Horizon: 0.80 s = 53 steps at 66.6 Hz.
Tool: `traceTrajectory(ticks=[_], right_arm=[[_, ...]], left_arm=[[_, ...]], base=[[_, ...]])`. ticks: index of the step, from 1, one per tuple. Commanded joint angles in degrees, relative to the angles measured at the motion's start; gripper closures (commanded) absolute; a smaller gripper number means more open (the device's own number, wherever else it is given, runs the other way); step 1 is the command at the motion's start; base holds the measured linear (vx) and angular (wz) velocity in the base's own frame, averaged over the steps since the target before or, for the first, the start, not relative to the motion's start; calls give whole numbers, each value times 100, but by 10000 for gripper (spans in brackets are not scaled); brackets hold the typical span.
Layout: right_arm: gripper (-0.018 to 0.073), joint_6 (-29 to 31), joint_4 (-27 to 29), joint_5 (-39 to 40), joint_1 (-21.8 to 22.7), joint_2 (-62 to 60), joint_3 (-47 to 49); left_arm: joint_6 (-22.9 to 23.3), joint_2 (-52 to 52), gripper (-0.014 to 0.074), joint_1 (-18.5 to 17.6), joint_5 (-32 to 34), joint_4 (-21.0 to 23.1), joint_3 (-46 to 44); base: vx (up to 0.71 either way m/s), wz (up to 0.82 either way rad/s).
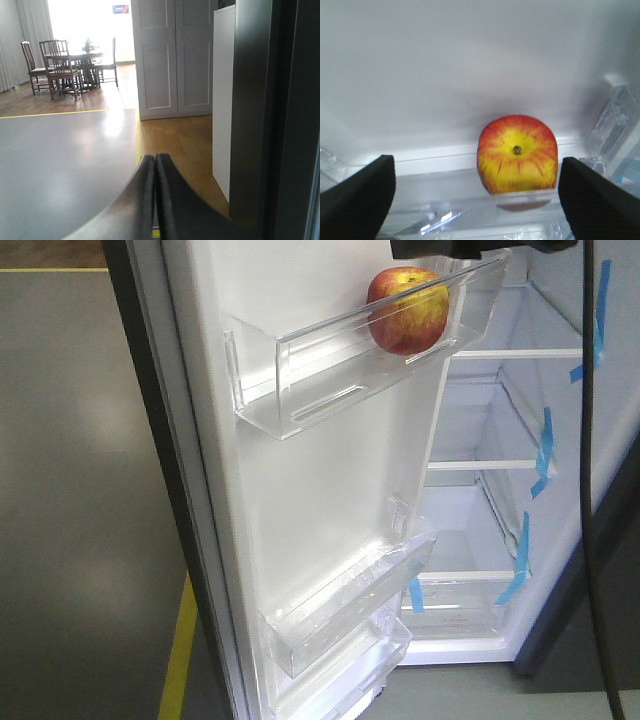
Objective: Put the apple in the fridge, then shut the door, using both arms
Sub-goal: 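Lower the apple into the top clear door bin with the right gripper, then open the right gripper and withdraw it down from the bin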
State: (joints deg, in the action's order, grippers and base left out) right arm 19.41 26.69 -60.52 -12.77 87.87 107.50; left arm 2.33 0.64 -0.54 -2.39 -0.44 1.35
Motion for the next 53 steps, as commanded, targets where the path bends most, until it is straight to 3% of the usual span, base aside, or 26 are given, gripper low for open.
traceTrajectory(ticks=[1, 23, 53], right_arm=[[-60, 194, 78, 754, 0, -703, -571], [-39, 434, 83, 1715, 0, -2461, -3099], [-31, 391, 312, 1686, 5, -4583, -5545]], left_arm=[[-4, 86, 603, 4, 431, 44, -97], [-4, 86, 603, 4, 431, 44, -97], [-4, 86, 603, 4, 431, 44, -97]], base=[[0, 0], [0, 0], [0, 0]])
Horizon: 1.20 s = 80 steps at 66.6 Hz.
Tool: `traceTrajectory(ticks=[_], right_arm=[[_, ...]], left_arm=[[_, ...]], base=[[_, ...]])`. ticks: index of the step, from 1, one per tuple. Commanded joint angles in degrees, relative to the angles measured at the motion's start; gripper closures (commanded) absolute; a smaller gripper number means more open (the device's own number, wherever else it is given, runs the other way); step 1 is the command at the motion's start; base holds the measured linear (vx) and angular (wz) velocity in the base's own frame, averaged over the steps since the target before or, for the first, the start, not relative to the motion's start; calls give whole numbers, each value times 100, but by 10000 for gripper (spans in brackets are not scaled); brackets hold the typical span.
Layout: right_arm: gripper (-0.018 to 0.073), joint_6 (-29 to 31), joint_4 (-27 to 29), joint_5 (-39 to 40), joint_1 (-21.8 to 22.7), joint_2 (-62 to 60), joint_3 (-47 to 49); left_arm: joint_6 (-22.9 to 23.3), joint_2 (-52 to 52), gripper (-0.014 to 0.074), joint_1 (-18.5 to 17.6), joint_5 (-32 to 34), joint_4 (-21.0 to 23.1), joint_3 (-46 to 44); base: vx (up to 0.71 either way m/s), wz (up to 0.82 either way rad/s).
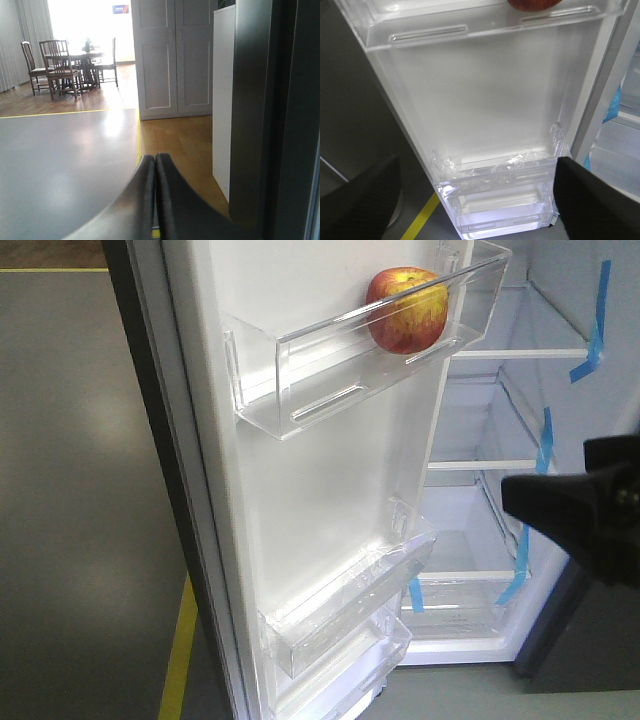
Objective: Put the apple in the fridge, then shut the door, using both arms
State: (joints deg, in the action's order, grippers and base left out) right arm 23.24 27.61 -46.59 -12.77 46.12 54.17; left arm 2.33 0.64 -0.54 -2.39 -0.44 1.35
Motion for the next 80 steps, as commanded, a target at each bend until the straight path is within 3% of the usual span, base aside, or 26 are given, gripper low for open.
traceTrajectory(ticks=[1, 16, 43, 80], right_arm=[[-31, -6, 229, 283, 5, -471, -311], [-31, -220, 295, 87, 5, -1444, -1281], [-31, -716, 365, -965, 9, -2826, -2269], [-31, -856, 494, -1573, 9, -3630, -2727]], left_arm=[[-4, 86, 603, 4, 431, 44, -97], [-4, 86, 603, 4, 431, 44, -97], [-4, 86, 603, 4, 431, 44, -97], [-4, 86, 603, 4, 431, 44, -97]], base=[[0, 0], [0, 0], [0, 0], [0, 0]])
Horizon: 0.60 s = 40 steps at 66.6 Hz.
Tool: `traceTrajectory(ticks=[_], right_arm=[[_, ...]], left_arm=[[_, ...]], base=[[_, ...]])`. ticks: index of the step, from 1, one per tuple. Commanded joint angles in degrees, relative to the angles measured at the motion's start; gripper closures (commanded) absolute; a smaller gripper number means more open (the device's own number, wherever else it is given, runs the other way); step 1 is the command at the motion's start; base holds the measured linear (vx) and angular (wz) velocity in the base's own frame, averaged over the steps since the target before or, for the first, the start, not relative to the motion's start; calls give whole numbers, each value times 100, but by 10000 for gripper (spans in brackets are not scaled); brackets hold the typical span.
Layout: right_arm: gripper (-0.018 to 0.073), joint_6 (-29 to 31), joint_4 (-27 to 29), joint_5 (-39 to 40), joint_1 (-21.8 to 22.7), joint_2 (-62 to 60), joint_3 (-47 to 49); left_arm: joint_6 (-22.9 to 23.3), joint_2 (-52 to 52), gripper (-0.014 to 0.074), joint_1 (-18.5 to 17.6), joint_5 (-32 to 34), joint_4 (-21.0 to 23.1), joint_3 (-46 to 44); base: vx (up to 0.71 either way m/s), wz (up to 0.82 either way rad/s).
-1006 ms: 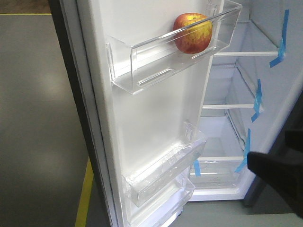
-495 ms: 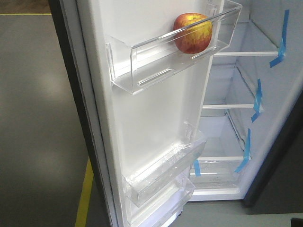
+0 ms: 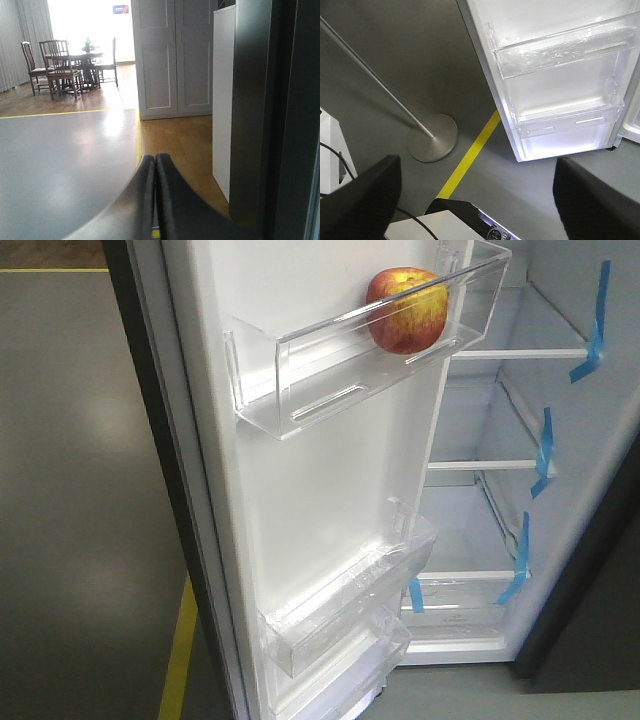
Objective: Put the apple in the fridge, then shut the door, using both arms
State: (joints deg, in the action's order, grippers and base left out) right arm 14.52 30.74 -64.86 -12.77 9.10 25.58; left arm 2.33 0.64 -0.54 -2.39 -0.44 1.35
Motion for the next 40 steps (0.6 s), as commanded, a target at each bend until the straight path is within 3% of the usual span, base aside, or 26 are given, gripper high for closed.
traceTrajectory(ticks=[1, 40], right_arm=[[-31, 16, 182, 253, 9, 71, 132], [-31, 16, 186, 221, 9, 72, 132]], left_arm=[[-4, 86, 603, 4, 431, 44, -97], [-4, 86, 603, 4, 516, 44, -97]], base=[[0, 0], [0, 0]])
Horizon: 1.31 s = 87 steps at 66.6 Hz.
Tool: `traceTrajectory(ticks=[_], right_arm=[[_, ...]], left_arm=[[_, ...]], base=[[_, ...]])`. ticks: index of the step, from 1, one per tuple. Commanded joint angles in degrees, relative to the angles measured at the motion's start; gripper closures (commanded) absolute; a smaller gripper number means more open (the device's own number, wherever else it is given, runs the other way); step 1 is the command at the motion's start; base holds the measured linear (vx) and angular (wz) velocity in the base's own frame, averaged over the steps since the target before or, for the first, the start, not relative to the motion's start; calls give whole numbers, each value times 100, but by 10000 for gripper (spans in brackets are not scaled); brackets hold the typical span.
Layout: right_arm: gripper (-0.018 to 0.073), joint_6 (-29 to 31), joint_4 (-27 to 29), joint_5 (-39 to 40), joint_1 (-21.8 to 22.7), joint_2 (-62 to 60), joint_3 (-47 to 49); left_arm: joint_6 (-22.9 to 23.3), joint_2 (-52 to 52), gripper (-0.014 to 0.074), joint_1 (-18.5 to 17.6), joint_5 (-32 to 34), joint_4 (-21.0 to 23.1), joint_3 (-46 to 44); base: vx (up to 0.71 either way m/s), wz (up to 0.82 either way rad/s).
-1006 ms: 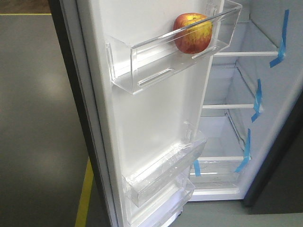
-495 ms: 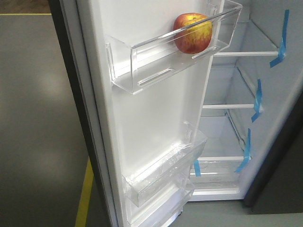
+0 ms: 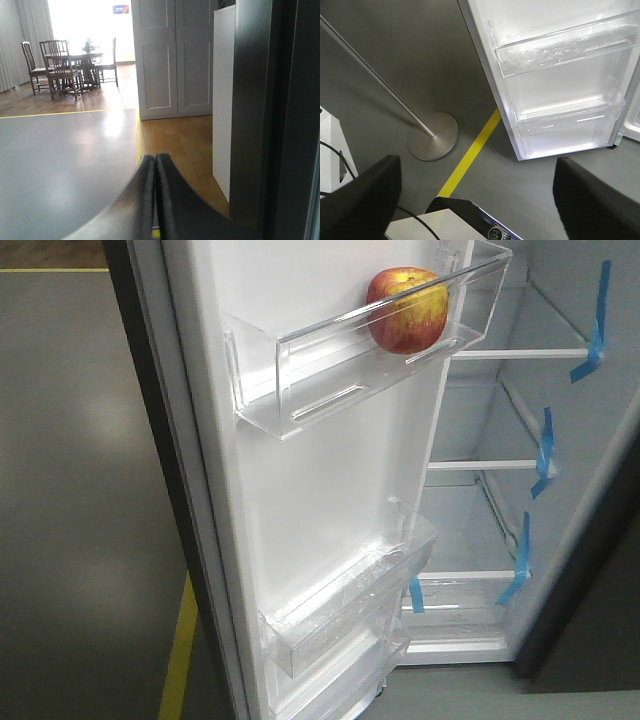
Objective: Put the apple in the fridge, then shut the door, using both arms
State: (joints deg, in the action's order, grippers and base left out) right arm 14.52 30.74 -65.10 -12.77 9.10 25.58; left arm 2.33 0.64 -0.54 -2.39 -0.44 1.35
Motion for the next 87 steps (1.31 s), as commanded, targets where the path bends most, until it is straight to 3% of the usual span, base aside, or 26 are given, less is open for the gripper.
traceTrajectory(ticks=[1, 21, 31, 37, 42, 59, 87], right_arm=[[-31, 16, 186, 245, 9, 72, 132], [-31, 16, 186, 245, 9, 72, 132], [-31, 16, 186, 245, 9, 72, 132], [-31, 16, 186, 245, 9, 72, 132], [-31, 16, 186, 245, 9, 72, 132], [-31, 16, 186, 245, 9, 72, 132], [-31, 16, 186, 245, 9, 72, 132]], left_arm=[[-4, 86, 603, 4, 548, 44, -97], [55, 86, 603, 4, 1296, 44, -97], [194, 68, 603, 4, 2527, 44, -174], [175, -31, 603, 4, 2637, 429, -436], [104, -321, 603, 4, 2247, 635, -875], [-313, -2156, 603, 4, 345, 615, -2720], [-313, -5784, 603, 4, -2675, 325, -5545]], base=[[0, 0], [0, 0], [0, 0], [0, 0], [0, 0], [0, 0], [0, 0]])
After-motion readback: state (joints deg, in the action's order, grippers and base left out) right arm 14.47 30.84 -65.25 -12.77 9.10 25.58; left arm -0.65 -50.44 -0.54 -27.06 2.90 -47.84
